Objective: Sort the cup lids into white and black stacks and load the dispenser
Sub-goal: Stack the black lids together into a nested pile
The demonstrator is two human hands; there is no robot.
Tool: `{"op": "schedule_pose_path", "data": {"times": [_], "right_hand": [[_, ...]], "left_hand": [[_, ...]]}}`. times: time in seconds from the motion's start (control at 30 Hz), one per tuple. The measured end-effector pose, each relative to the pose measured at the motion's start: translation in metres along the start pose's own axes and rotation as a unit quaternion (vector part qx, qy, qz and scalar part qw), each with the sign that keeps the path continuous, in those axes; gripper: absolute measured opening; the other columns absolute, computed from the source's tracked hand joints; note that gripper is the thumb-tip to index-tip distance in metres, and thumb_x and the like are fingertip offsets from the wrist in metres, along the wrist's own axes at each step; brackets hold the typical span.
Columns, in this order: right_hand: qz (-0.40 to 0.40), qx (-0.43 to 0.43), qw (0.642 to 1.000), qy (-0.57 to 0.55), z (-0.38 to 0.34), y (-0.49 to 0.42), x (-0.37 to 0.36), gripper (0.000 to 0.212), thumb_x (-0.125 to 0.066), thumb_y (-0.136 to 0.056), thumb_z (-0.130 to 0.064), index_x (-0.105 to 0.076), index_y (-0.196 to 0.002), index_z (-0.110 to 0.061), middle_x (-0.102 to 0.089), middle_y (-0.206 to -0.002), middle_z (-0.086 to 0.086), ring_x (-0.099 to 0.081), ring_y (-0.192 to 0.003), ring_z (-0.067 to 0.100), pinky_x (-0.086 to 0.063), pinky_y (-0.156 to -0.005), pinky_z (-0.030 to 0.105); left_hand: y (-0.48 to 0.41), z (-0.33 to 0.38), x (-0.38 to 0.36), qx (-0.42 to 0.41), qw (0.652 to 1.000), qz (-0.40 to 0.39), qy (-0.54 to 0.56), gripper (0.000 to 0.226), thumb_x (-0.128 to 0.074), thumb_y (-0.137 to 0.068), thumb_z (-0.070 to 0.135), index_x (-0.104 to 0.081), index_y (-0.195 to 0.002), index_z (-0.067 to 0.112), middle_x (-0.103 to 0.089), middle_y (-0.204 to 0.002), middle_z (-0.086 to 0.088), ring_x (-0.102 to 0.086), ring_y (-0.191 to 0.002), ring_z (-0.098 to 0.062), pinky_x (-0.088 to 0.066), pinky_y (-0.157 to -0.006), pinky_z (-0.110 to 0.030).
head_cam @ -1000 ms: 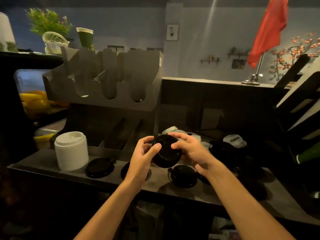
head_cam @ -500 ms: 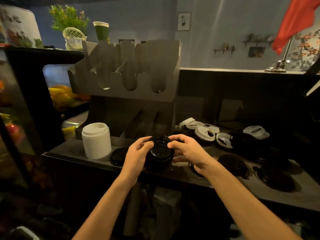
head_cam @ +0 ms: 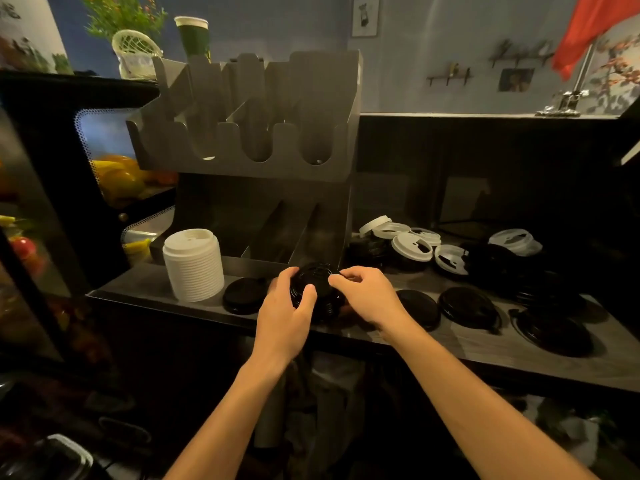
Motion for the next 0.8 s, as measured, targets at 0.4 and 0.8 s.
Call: {"op": "schedule_pose_path", "data": {"times": [0.4,0.8], "right_hand": [[0.012,0.034,0.990,0.137,0.000,-0.001,-0.009,0.035,-0.050,-0.102,-0.043,-0.074,-0.098,-0.018,-0.072,-0.086,-0.002,-0.060,-0.069,0.006,-0.046,-0.060,0.018],[0.003,0.014,0.995,0.100,0.005,-0.012,-0.015,0.034,-0.053,-0.101,-0.042,-0.069,-0.111,-0.013,-0.065,-0.088,-0.002,-0.060,-0.076,0.010,-0.049,-0.063,0.026]], "left_hand": [[-0.007,0.001,0.001,-0.019,0.989,0.017,-0.144,0.052,-0.047,-0.105,0.039,-0.046,-0.150,0.015,-0.056,-0.146,-0.003,-0.054,-0.132,-0.017,-0.043,-0.111,-0.036],[-0.010,-0.005,0.000,-0.016,0.990,0.009,-0.143,0.052,-0.047,-0.104,0.045,-0.049,-0.148,0.018,-0.058,-0.140,-0.001,-0.062,-0.108,-0.014,-0.051,-0.101,-0.038]]}}
Point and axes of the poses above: each hand's wrist, its own y-axis away from the middle knuckle, its own x-axis out of the back of the hand, z = x × y, the point moved 3 cm from there along -y, towards the middle knuckle
